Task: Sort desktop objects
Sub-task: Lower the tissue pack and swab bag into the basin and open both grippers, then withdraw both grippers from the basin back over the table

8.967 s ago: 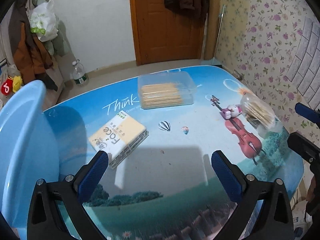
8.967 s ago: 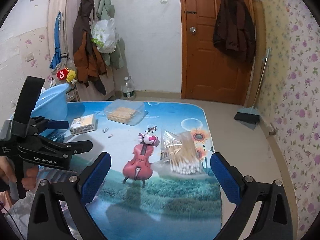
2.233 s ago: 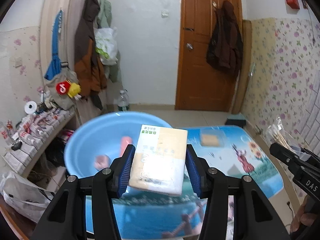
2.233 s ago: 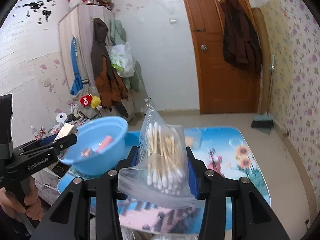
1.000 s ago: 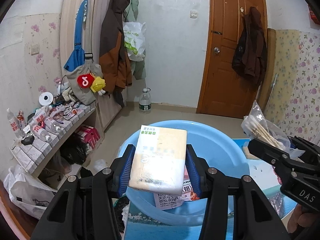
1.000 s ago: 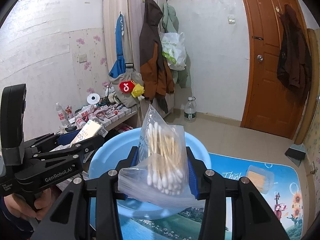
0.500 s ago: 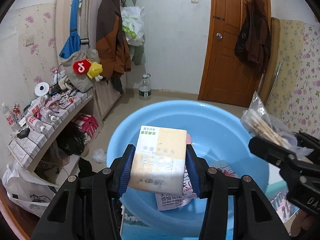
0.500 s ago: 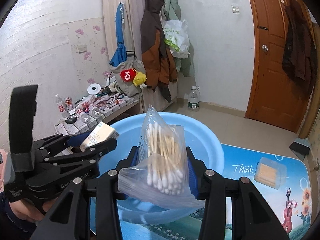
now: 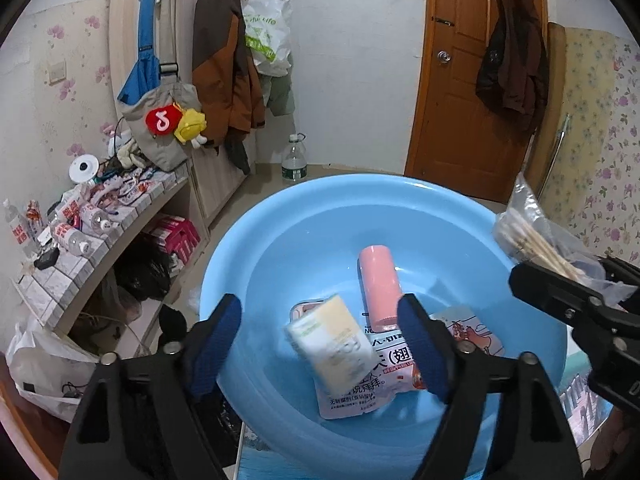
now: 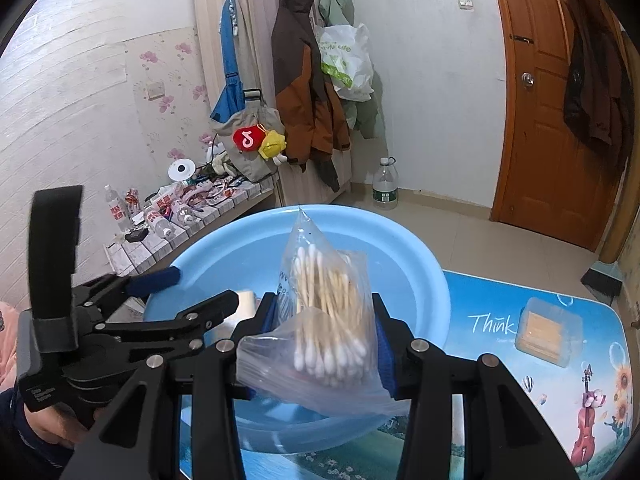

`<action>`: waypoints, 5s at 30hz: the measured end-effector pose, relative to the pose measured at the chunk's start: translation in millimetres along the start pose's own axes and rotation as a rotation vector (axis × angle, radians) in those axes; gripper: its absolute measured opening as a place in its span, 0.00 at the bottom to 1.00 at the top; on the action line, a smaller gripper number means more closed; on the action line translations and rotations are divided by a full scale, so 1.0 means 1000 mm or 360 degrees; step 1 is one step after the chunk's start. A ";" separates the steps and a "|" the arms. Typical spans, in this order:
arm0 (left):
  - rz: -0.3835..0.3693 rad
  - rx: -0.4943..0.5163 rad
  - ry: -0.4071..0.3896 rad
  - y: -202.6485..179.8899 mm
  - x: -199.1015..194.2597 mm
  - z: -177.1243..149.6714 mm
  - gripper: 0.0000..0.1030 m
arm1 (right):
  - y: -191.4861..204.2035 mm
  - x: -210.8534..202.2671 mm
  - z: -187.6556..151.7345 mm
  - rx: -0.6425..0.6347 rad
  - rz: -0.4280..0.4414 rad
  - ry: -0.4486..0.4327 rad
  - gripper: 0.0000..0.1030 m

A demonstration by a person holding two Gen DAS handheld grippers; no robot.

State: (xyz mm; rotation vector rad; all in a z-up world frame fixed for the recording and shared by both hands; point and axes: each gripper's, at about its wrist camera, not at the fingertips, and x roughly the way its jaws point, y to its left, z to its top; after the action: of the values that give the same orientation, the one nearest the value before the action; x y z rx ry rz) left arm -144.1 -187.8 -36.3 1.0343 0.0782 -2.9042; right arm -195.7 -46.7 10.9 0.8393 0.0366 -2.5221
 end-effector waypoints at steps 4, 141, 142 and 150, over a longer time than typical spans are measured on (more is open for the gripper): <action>0.0011 0.0007 -0.0035 0.000 -0.007 0.001 0.86 | -0.001 0.000 -0.001 -0.0002 0.0001 -0.0004 0.44; -0.0036 0.0002 -0.0082 -0.082 -0.100 -0.050 1.00 | -0.052 -0.147 -0.077 0.0299 -0.0099 -0.0122 0.86; -0.0036 0.0002 -0.0080 -0.082 -0.100 -0.050 1.00 | -0.052 -0.147 -0.077 0.0300 -0.0101 -0.0121 0.86; -0.0039 0.0007 -0.0078 -0.082 -0.098 -0.050 1.00 | -0.053 -0.144 -0.077 0.0307 -0.0099 -0.0111 0.86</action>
State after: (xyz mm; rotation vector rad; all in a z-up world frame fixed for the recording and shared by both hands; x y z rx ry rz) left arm -43.3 -98.9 -10.5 0.9687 0.0828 -2.9513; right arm -75.6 76.2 24.0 0.8344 -0.2094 -2.6423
